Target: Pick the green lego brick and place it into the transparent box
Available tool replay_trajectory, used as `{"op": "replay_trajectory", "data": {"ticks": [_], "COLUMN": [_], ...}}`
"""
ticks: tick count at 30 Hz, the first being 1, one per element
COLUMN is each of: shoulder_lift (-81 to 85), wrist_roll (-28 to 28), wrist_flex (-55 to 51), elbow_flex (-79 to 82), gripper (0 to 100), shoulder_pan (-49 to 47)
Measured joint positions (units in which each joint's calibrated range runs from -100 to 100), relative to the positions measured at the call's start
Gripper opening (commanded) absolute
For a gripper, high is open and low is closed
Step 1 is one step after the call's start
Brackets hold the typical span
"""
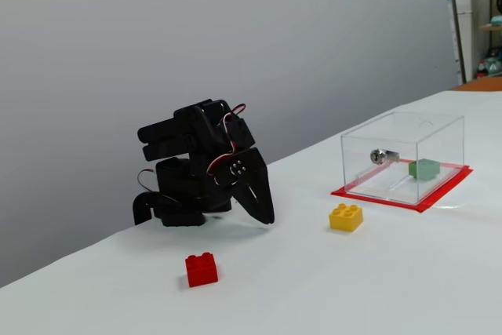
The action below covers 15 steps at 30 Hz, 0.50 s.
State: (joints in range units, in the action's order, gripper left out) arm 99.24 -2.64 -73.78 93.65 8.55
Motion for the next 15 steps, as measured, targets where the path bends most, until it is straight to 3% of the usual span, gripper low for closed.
{"op": "replay_trajectory", "data": {"ticks": [15], "shoulder_lift": [0.0], "wrist_roll": [0.0], "wrist_flex": [-0.8], "elbow_flex": [-0.2], "gripper": [2], "shoulder_pan": [0.0]}}
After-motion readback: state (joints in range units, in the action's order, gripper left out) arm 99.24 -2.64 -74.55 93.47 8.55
